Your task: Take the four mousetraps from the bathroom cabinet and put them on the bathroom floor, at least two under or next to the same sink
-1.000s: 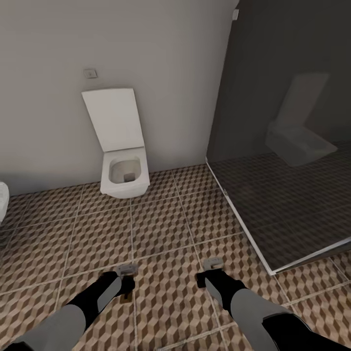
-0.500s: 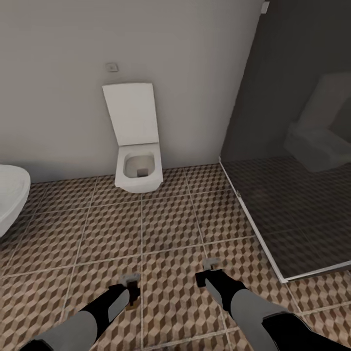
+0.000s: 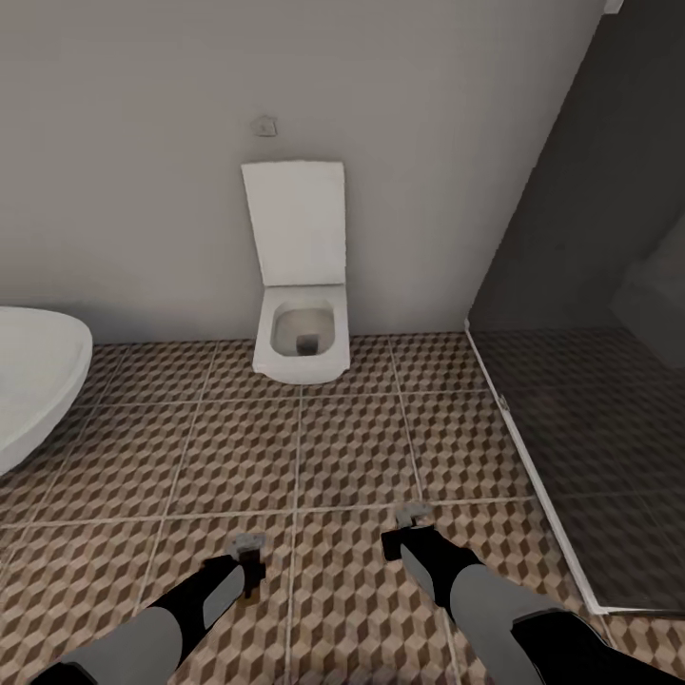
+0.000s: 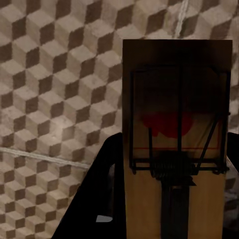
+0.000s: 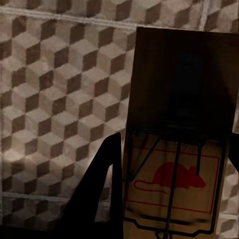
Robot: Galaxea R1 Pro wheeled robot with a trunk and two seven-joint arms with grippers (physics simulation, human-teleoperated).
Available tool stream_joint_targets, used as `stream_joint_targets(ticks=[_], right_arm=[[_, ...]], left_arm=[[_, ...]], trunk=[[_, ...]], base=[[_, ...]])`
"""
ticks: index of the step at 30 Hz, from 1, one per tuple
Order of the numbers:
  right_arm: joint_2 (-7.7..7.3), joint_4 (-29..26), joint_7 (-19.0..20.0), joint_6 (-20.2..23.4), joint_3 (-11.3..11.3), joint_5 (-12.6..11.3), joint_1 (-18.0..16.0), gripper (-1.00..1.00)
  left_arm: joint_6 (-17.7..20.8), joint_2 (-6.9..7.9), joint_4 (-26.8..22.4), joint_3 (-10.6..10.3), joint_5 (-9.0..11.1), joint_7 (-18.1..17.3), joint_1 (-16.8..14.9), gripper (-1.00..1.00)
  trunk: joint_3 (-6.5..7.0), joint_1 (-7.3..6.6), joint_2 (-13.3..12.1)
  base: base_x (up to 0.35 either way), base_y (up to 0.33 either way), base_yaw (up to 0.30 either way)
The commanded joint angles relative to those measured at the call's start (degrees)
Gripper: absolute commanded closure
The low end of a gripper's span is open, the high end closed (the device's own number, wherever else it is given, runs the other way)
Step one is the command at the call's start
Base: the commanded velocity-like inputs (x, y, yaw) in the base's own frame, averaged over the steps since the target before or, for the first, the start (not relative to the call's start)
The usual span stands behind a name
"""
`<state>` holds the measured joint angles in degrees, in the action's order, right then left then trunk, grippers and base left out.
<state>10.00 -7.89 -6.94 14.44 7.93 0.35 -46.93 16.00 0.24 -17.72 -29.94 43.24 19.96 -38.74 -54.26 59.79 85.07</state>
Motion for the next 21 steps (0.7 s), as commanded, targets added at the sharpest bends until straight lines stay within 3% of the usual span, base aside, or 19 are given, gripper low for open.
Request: stream_joint_targets(ticks=[1,12,21], right_arm=[[0.00,-0.11,-0.08,0.41,0.33,-0.07,0.00,1.00],[0.00,-0.01,-0.17,0.33,0.33,-0.09,0.00,1.00],[0.00,0.05,-0.05,-0.39,0.33,-0.16,0.00,1.00]], left_arm=[[0.28,0.03,-0.13,-0.30,0.19,0.51,-0.02,1.00],[0.17,0.15,-0.13,-0.38,-0.07,0.36,-0.02,1.00],[0.09,0.12,-0.13,-0.47,-0.35,-0.38,-0.02,1.00]], trunk=[[-0.10,0.03,0.02],[-0.77,0.03,0.02],[-0.87,0.03,0.02]], base=[[0.336,0.000,0.218],[0.338,0.000,0.210],[0.339,0.000,0.041]])
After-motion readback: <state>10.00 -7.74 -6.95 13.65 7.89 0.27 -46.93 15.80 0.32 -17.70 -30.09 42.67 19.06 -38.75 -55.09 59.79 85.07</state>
